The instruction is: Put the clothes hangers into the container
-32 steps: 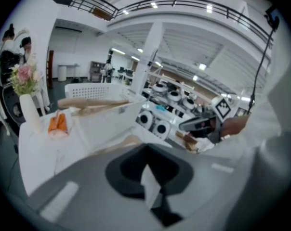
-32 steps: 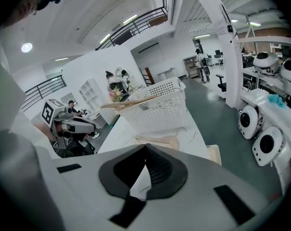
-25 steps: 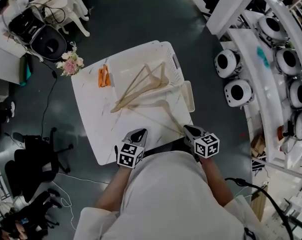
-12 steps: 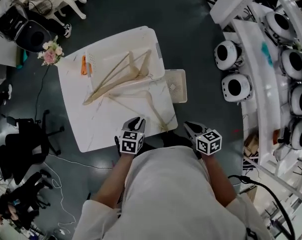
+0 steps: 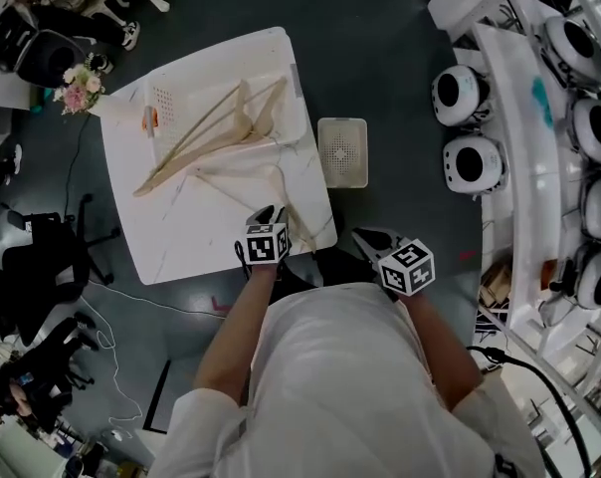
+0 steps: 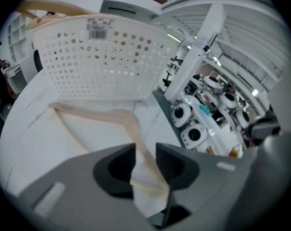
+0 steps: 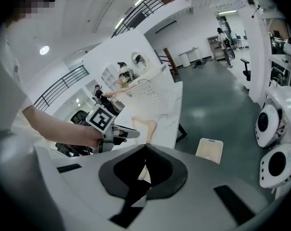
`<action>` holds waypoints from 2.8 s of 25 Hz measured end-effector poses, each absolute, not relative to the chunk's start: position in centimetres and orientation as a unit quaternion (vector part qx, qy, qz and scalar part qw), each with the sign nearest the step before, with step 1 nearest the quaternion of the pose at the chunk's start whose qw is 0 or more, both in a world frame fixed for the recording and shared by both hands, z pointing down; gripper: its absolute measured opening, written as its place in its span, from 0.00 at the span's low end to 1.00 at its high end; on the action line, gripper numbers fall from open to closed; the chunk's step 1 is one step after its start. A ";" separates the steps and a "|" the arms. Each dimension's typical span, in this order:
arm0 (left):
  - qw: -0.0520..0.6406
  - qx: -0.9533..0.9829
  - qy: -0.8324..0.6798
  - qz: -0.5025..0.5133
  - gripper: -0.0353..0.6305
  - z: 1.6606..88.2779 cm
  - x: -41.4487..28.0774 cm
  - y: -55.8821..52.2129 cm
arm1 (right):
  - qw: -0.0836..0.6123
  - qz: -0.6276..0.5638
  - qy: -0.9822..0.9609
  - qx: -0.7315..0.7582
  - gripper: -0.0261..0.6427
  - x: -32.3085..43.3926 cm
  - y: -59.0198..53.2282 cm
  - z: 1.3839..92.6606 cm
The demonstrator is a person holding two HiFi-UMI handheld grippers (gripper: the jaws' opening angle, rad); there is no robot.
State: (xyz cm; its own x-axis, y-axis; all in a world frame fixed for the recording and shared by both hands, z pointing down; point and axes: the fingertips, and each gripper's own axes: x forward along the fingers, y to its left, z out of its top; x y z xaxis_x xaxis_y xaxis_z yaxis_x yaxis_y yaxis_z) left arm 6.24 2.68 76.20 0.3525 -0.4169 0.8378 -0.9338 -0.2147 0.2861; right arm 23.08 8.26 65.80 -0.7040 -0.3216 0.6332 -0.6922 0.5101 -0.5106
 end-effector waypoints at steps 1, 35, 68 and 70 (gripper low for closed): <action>0.415 0.704 -0.481 0.318 0.24 77.1 6.4 2.5 | 0.237 0.391 -0.838 0.299 0.04 23.1 8.1 65.8; 0.471 0.553 -0.589 0.355 0.18 82.3 5.2 3.4 | 0.252 0.405 -0.832 0.283 0.04 28.5 5.5 67.3; 0.480 0.626 -0.551 0.273 0.16 74.5 -3.1 9.9 | 0.262 0.387 -0.848 0.250 0.04 21.2 4.9 67.1; 0.481 0.627 -0.553 0.265 0.17 73.9 -3.6 10.2 | 0.263 0.386 -0.849 0.248 0.04 20.8 5.2 67.1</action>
